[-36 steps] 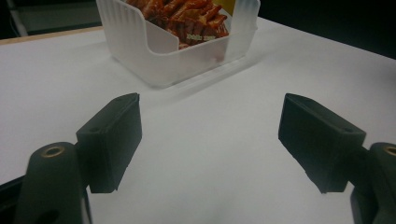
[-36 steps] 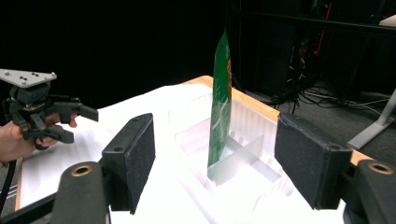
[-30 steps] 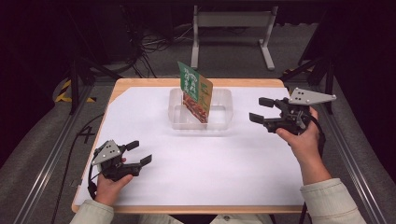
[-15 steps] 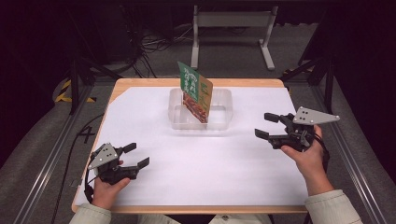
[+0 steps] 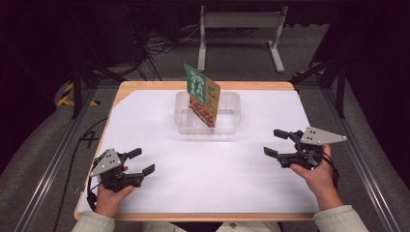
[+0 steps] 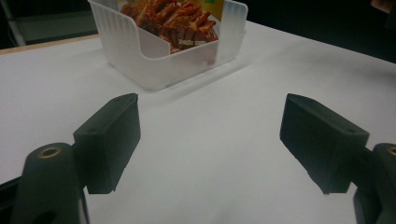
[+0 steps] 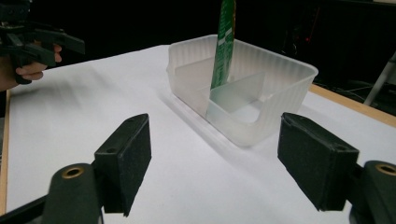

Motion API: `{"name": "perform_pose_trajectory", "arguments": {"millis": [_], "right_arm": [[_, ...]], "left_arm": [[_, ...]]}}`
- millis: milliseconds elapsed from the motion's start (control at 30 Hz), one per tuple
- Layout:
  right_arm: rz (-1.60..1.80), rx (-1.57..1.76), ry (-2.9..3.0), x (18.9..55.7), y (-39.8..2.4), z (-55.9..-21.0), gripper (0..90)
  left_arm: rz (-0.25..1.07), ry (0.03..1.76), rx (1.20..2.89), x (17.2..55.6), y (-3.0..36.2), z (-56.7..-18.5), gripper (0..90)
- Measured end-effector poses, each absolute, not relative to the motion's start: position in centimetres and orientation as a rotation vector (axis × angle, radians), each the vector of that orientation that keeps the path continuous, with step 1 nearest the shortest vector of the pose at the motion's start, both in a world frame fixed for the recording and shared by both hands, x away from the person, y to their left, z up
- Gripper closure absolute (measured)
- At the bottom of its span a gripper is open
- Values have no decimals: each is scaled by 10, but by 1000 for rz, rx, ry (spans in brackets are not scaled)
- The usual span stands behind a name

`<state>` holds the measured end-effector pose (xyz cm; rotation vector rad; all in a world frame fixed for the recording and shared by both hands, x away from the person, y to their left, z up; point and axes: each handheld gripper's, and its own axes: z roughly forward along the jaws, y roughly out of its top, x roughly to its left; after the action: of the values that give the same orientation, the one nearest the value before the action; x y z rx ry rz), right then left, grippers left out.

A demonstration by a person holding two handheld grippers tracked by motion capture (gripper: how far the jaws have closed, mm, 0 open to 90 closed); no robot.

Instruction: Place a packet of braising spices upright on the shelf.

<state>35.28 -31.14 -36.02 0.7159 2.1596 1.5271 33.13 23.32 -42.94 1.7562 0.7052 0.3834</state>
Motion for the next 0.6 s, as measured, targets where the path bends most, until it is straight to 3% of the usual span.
{"name": "perform_pose_trajectory", "arguments": {"millis": [600], "right_arm": [[1450,825,2201,342,-317,-419,256]], "left_arm": [[383,702,1754,331,232,-430,208]]}}
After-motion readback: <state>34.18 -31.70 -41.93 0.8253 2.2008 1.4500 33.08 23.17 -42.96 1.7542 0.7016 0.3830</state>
